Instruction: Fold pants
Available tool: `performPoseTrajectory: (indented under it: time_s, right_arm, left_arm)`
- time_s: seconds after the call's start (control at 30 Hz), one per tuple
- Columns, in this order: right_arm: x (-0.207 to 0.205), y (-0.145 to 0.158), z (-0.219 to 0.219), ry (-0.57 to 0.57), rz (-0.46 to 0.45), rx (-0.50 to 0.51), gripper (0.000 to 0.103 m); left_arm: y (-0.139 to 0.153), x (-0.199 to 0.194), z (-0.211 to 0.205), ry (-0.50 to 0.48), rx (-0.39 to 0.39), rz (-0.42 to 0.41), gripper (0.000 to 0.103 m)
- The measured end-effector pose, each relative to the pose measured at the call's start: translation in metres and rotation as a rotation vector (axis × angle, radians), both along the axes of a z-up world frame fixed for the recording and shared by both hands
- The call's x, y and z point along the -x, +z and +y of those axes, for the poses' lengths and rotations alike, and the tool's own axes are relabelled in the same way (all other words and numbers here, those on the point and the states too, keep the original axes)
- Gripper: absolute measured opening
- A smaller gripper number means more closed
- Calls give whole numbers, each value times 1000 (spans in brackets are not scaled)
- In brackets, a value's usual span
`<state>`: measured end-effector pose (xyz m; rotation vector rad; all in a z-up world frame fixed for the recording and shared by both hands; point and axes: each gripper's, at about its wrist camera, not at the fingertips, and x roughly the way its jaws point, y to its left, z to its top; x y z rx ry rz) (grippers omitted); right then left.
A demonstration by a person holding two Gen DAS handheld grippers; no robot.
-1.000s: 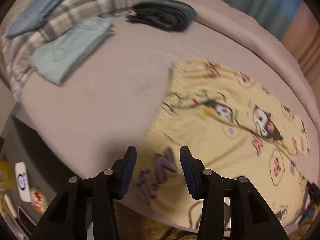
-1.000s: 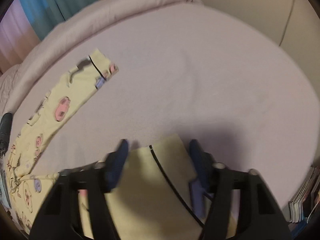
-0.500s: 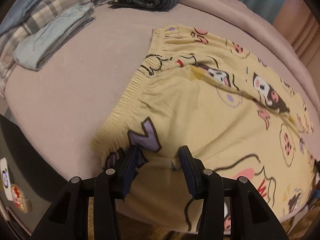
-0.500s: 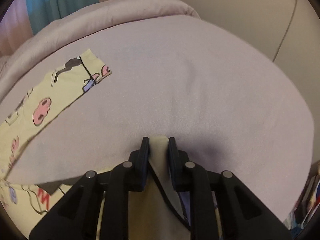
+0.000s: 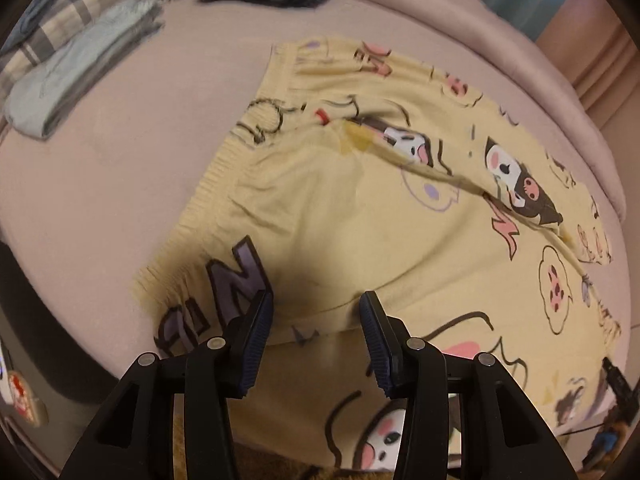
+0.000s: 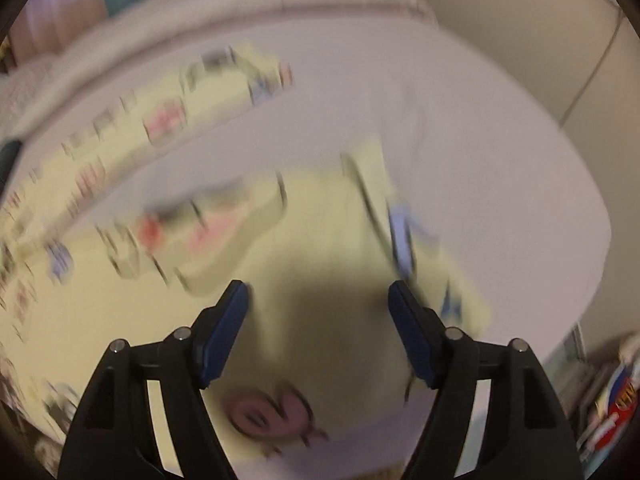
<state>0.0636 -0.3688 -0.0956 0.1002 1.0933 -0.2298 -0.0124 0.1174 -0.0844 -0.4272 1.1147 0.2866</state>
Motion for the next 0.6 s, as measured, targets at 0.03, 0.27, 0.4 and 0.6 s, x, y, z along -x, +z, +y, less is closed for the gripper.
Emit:
performPoseTrajectory:
  time_s: [0.03, 0.27, 0.4, 0.6]
  right_arm:
    - [10, 0, -2, -19, -47, -10, 77]
    - [39, -4, -12, -100, -18, -44, 81]
    - [56, -6, -20, -160, 19, -90, 87]
    - [52, 25, -28, -203, 7, -99, 85]
  left_arm:
    - [-1, -1, -3, -17, -17, 3, 46]
    - [-1, -2, -13, -35, -68, 13, 47]
    - [9, 2, 3, -48, -23, 69, 48]
    - [56, -20, 37, -13, 114, -62, 59]
